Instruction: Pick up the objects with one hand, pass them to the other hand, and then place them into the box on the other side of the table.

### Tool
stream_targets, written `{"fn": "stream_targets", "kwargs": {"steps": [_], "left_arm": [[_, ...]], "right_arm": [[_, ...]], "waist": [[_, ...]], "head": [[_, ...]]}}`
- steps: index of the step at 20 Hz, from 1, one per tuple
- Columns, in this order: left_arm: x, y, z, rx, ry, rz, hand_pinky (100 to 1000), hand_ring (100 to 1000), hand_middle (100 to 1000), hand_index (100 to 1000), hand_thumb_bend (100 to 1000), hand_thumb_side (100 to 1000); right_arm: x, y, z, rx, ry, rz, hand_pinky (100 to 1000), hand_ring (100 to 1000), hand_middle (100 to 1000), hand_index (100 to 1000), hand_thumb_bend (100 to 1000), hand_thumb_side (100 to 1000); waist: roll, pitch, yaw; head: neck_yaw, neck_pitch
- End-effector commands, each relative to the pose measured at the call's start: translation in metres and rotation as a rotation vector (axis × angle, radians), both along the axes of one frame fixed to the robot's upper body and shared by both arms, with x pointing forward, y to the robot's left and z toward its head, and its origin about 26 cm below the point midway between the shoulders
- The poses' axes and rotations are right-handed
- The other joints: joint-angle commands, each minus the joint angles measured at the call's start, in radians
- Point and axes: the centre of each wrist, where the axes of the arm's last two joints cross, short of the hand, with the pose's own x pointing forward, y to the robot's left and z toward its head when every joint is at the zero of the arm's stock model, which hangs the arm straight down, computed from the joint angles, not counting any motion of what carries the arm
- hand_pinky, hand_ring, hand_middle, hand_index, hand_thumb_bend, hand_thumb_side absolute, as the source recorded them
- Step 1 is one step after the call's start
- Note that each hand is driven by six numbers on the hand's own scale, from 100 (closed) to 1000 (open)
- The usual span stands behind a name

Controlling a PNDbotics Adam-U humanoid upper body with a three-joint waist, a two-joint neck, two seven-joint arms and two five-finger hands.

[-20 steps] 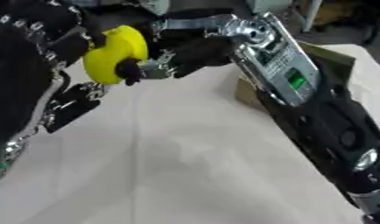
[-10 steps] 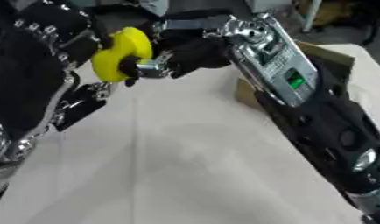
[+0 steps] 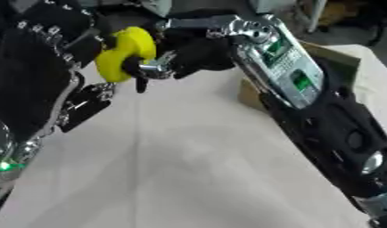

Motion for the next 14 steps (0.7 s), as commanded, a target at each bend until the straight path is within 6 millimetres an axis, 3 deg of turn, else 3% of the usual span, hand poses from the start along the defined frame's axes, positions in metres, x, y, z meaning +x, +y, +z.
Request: {"fn": "stream_targets", "kwargs": {"steps": [1, 3, 6, 14], "left_arm": [[0.004, 0.004, 0.000, 0.002, 0.004, 0.036, 739, 683, 614, 691, 592, 100], [0.006, 0.005, -0.001, 0.011, 0.010, 0.056, 804, 751, 694, 789, 796, 219], [0.008, 0.007, -0.002, 0.025, 0.018, 0.108, 847, 786, 740, 833, 983, 326], [0.005, 0.015, -0.002, -0.041, -0.007, 0.184, 861, 804, 760, 861, 1000, 504]], "right_arm": [[-0.010, 0.002, 0.014, 0.014, -0.023, 0.035, 1000, 582, 412, 557, 100, 432], [-0.010, 0.002, 0.014, 0.012, -0.018, 0.033, 1000, 579, 408, 552, 100, 441], [-0.010, 0.000, 0.013, 0.012, -0.013, 0.029, 1000, 576, 404, 548, 100, 447], [-0.010, -0.004, 0.011, 0.003, -0.010, 0.017, 999, 571, 396, 539, 100, 445]], "waist": [[-0.007, -0.013, 0.000], [-0.006, -0.013, 0.001], [-0.006, -0.014, 0.001], [-0.005, -0.013, 0.001]], "head": [[-0.001, -0.009], [-0.001, -0.007], [-0.004, -0.005], [-0.008, -0.008]]}}
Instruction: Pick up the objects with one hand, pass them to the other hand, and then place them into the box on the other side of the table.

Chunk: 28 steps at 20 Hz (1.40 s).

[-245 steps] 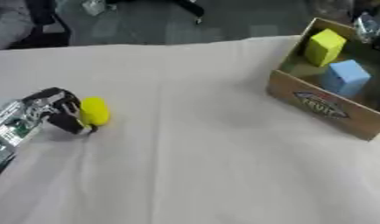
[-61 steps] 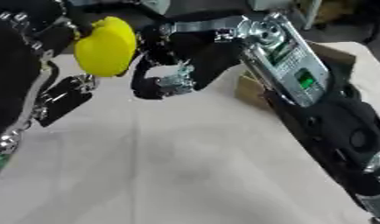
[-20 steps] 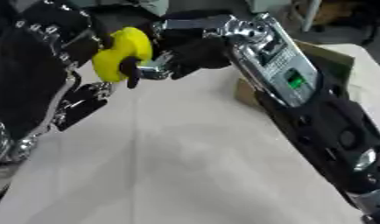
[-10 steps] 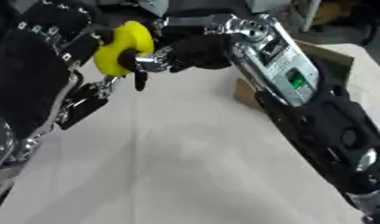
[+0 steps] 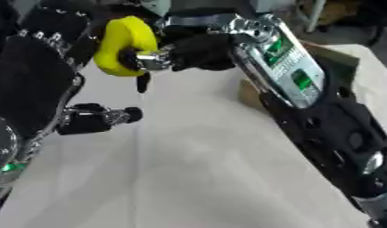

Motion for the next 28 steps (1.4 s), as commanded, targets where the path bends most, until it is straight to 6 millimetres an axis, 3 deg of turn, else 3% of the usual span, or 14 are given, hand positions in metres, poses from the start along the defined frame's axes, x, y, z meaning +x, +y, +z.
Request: {"fn": "stream_targets", "kwargs": {"steps": [1, 16, 23, 28], "left_arm": [[-0.001, 0.009, 0.008, -0.036, -0.037, 0.044, 860, 804, 760, 862, 1000, 510], [0.006, 0.052, -0.009, -0.207, 0.046, 0.191, 803, 766, 721, 837, 998, 565], [0.006, 0.085, -0.015, -0.294, 0.113, 0.276, 761, 735, 681, 791, 846, 569], [0.003, 0.110, -0.016, -0.368, 0.132, 0.351, 738, 712, 655, 774, 808, 589]], "right_arm": [[-0.007, -0.004, 0.011, -0.008, -0.022, 0.014, 1000, 571, 396, 539, 100, 444], [-0.007, -0.027, 0.013, 0.008, -0.054, -0.064, 998, 568, 393, 536, 100, 422], [-0.004, -0.068, 0.018, 0.064, -0.086, -0.226, 1000, 568, 396, 541, 100, 401], [0.004, -0.102, 0.022, 0.095, -0.128, -0.379, 1000, 579, 398, 543, 100, 368]], "waist": [[-0.005, -0.013, 0.002], [0.001, -0.008, -0.001], [0.005, -0.003, -0.004], [0.007, -0.001, -0.003]], "head": [[-0.005, -0.012], [-0.031, -0.024], [-0.054, -0.020], [-0.057, -0.016]]}}
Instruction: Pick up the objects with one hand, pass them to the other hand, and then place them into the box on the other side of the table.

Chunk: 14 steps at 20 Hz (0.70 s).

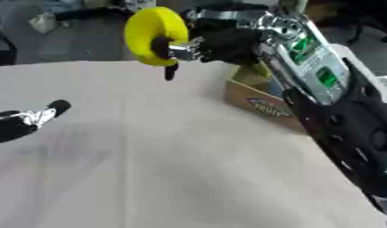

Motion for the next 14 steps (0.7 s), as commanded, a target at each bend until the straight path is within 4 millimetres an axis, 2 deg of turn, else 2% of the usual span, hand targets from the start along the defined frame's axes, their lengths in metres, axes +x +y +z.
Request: {"fn": "stream_targets", "kwargs": {"steps": [1, 5, 10, 14], "left_arm": [[-0.004, 0.018, 0.013, -0.029, -0.035, 0.050, 733, 708, 650, 772, 804, 593], [-0.007, 0.031, 0.012, -0.069, -0.034, 0.092, 717, 664, 625, 768, 779, 603], [-0.005, 0.043, 0.008, -0.135, -0.051, 0.152, 711, 661, 622, 763, 749, 602], [-0.005, 0.047, 0.001, -0.192, -0.047, 0.176, 704, 654, 616, 761, 738, 609]], "right_arm": [[0.002, -0.026, 0.015, 0.011, -0.069, -0.113, 1000, 578, 398, 543, 100, 361], [0.013, -0.051, 0.014, 0.000, -0.096, -0.227, 1000, 594, 404, 548, 100, 361], [0.034, -0.087, 0.002, -0.017, -0.087, -0.378, 1000, 597, 404, 546, 100, 377], [0.041, -0.112, -0.003, -0.042, -0.081, -0.444, 998, 596, 403, 545, 100, 377]], "waist": [[0.007, -0.001, 0.002], [0.006, 0.001, 0.005], [0.006, 0.004, 0.010], [0.007, 0.010, 0.012]], "head": [[-0.012, -0.008], [-0.043, -0.008], [-0.076, -0.011], [-0.106, -0.023]]}}
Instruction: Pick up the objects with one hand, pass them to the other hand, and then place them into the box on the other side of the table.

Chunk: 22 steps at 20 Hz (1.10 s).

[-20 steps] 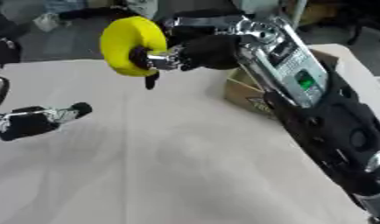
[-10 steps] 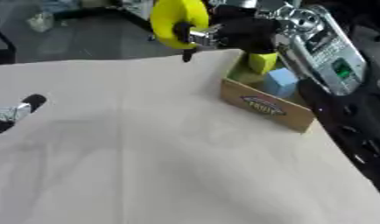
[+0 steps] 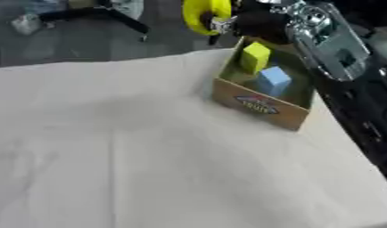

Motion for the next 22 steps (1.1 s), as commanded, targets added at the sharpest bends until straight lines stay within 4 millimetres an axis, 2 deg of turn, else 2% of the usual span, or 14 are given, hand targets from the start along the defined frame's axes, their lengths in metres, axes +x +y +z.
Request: {"fn": "stream_targets", "kwargs": {"steps": [1, 7, 13, 14, 17, 21, 22], "left_arm": [[0.000, 0.007, 0.005, -0.029, -0.033, 0.023, 702, 652, 614, 761, 735, 610], [-0.002, 0.011, 0.000, -0.075, -0.049, 0.034, 696, 646, 608, 757, 727, 611], [-0.002, 0.013, -0.001, -0.085, -0.065, 0.039, 696, 645, 608, 757, 718, 608], [-0.002, 0.014, -0.001, -0.086, -0.068, 0.042, 696, 645, 608, 756, 717, 608], [-0.003, 0.015, 0.000, -0.089, -0.076, 0.046, 694, 643, 606, 753, 715, 605], [-0.003, 0.015, 0.000, -0.107, -0.091, 0.053, 695, 644, 606, 752, 711, 604], [-0.003, 0.015, 0.000, -0.106, -0.097, 0.054, 699, 646, 608, 752, 715, 598]], "right_arm": [[-0.001, -0.028, 0.013, -0.030, -0.039, -0.085, 998, 596, 402, 544, 100, 374], [0.002, -0.061, 0.011, -0.034, -0.062, -0.203, 996, 600, 402, 544, 100, 365], [-0.001, -0.088, 0.010, -0.096, -0.089, -0.261, 983, 611, 407, 545, 100, 319], [-0.002, -0.091, 0.009, -0.111, -0.097, -0.270, 980, 615, 409, 546, 100, 297], [-0.004, -0.098, 0.004, -0.162, -0.127, -0.290, 1000, 637, 424, 558, 100, 102], [-0.005, -0.103, -0.003, -0.233, -0.147, -0.295, 997, 656, 462, 597, 100, 100], [-0.005, -0.104, -0.003, -0.245, -0.167, -0.307, 992, 663, 471, 606, 126, 100]], "waist": [[0.008, 0.003, 0.002], [0.012, 0.010, 0.005], [0.013, 0.012, 0.008], [0.013, 0.013, 0.008], [0.014, 0.014, 0.008], [0.016, 0.015, 0.011], [0.017, 0.015, 0.011]], "head": [[-0.025, -0.019], [-0.043, -0.028], [-0.045, -0.034], [-0.043, -0.034], [-0.041, -0.035], [-0.041, -0.039], [-0.042, -0.039]]}}
